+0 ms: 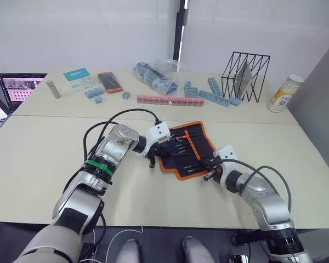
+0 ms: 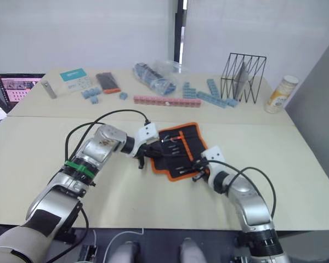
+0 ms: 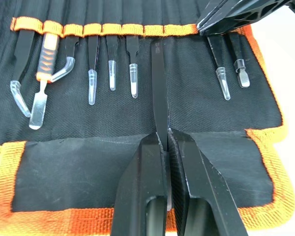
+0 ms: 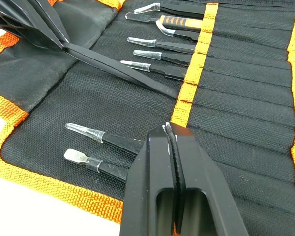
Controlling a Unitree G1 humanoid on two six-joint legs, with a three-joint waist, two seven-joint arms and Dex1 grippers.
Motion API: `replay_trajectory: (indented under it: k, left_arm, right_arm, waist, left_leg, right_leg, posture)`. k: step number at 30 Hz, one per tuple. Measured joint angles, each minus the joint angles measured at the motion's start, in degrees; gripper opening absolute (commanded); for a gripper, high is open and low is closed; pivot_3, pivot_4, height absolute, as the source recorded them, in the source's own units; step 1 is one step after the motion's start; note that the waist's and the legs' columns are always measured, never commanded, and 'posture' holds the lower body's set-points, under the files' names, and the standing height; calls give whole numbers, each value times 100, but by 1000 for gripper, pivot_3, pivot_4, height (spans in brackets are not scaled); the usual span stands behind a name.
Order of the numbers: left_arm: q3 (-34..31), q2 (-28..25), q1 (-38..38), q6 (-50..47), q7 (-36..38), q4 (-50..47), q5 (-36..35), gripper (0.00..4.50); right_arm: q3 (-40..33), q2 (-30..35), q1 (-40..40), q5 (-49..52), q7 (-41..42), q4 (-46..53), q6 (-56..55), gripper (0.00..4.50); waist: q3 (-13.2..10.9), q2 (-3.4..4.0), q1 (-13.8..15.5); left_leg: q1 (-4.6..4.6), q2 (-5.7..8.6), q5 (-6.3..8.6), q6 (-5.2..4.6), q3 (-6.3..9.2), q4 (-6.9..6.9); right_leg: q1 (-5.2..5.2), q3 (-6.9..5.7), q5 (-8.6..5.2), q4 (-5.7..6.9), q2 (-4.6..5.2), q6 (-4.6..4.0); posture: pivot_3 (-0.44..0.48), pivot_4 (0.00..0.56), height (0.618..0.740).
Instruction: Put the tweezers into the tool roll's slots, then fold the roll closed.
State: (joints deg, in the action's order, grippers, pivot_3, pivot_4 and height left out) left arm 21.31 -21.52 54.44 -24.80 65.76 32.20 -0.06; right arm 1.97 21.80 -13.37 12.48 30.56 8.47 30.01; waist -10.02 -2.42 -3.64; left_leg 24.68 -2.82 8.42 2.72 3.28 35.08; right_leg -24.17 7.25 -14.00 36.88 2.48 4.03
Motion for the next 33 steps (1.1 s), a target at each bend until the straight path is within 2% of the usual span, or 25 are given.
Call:
replay_trajectory:
  k: [12,22,33]
  left_arm:
    - [-24,609,252,439,-214,827,100,12]
    - [-186,1346,815,1401,-593,2328,338,12]
    - [-358,1707,1096,1982,-997,3215,569,12]
  right_arm:
    - [171,-8,-113,-50,-18,-60,0,0]
    - [295,-45,-190,-50,77,-117,0,0]
    - [398,-50,-366,-107,137,-305,-15,0]
  waist:
    - [0,0,11]
    - [0,0,27]
    - [0,0,97]
  left_leg:
    - [2,1,0,0,1,4]
    - [2,4,0,0,2,7]
    - [1,8,-3,-3,4,23]
  right_leg:
    - [1,0,0,1,0,2]
    - [3,1,1,0,0,4]
    - [11,3,10,1,1,15]
  posture:
    - [0,150,740]
    - [0,150,740]
    - [0,150,740]
